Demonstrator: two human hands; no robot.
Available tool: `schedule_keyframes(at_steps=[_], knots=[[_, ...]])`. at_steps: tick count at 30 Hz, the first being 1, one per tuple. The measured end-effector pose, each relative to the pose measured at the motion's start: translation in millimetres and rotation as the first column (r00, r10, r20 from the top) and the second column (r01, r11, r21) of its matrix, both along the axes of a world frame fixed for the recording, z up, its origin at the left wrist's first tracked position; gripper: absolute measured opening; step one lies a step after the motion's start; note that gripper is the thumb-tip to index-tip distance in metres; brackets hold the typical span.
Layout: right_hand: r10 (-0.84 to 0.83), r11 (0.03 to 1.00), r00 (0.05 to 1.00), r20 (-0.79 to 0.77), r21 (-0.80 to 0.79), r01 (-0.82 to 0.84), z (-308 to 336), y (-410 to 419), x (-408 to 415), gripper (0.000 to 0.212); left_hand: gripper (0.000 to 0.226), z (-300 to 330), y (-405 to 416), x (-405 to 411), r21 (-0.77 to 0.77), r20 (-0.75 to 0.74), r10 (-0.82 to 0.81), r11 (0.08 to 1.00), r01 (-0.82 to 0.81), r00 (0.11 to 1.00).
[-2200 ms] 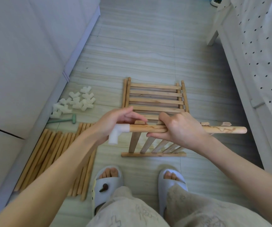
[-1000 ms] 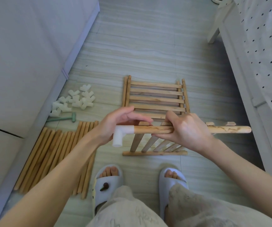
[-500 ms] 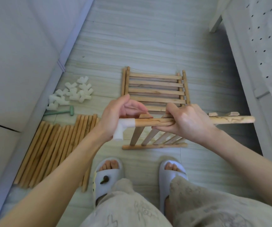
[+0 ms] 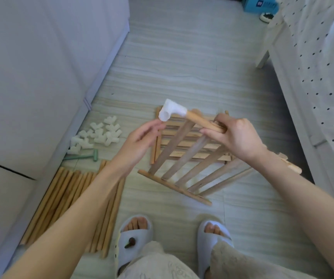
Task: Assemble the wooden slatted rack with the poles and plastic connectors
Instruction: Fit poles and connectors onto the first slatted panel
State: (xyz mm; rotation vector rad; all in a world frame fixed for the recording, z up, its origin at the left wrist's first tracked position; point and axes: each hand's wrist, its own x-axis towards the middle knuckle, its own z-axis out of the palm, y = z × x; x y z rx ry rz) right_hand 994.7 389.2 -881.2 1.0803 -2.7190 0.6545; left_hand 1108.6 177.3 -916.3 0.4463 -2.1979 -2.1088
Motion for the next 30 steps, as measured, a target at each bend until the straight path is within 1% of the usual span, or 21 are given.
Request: schedule_keyframes(at_steps=[1,2,3,5,6,8,9,10,12,14,15,17,20,23,26,27,29,30], knots=[[-0.018,0.998,0.999,0.029,-0.063,0.019,4,3,-1,0.043,0.034,1,-2,-2,-0.159,0.018,-0.052,0.986,0.054,0.998],[-0.034,0.991,0.996,0.083,-0.124,0.045,6,7,-2,0.039,0.04,1,-3,-4,-0.286,0.044,-0.091,0.953,0.1,0.995],[-0.042,0.981,0.986,0.163,-0.18,0.071,8,10,-2,0.035,0.045,3,-2,-7,-0.371,0.072,-0.119,0.918,0.138,0.99],[-0.017,0.953,0.94,0.342,-0.279,0.119,9,17,2,0.026,0.047,11,5,-15,-0.46,0.092,-0.192,0.862,0.213,0.977],[-0.003,0.938,0.914,0.407,-0.315,0.144,8,21,5,0.024,0.043,17,10,-19,-0.486,0.089,-0.239,0.837,0.252,0.967],[-0.006,0.913,0.888,0.46,-0.361,0.193,4,27,12,0.024,0.02,26,20,-28,-0.546,0.074,-0.29,0.789,0.282,0.954],[-0.022,0.9,0.879,0.477,-0.374,0.225,2,30,15,0.024,0.02,28,23,-32,-0.581,0.056,-0.29,0.768,0.268,0.955],[-0.043,0.889,0.865,0.5,-0.375,0.261,0,33,18,0.021,0.029,28,26,-36,-0.605,0.05,-0.29,0.753,0.26,0.956],[-0.057,0.899,0.835,0.547,-0.335,0.281,-4,38,20,0.018,0.036,23,31,-40,-0.632,0.086,-0.327,0.712,0.306,0.941],[-0.032,0.922,0.799,0.601,-0.291,0.256,-8,44,20,0.015,0.035,15,38,-41,-0.661,0.141,-0.372,0.655,0.367,0.917],[-0.017,0.915,0.779,0.627,-0.304,0.264,-10,46,20,0.016,0.031,11,41,-42,-0.665,0.16,-0.378,0.641,0.382,0.912],[0.005,0.862,0.745,0.667,-0.381,0.335,-19,49,19,0.017,0.021,3,46,-48,-0.679,0.167,-0.379,0.625,0.385,0.91],[-0.047,0.769,0.709,0.704,-0.427,0.475,-32,45,14,0.013,0.018,-6,54,-60,-0.716,0.189,-0.386,0.575,0.396,0.903],[-0.107,0.661,0.622,0.776,-0.412,0.628,-44,37,-1,0.026,0.018,-12,63,-73,-0.74,0.193,-0.365,0.556,0.379,0.911],[-0.146,0.603,0.581,0.801,-0.393,0.694,-54,31,-16,0.025,0.026,-16,68,-80,-0.82,0.151,-0.368,0.471,0.325,0.917],[-0.154,0.584,0.57,0.807,-0.391,0.711,-56,30,-19,0.023,0.029,-17,68,-79,-0.854,0.107,-0.378,0.439,0.28,0.919],[-0.153,0.544,0.554,0.818,-0.398,0.738,-61,30,-23,0.02,0.035,-20,61,-69,-0.913,-0.029,-0.397,0.385,0.137,0.917],[-0.155,0.524,0.549,0.821,-0.403,0.75,-64,30,-24,0.02,0.038,-24,55,-63,-0.926,-0.096,-0.397,0.373,0.064,0.913]])
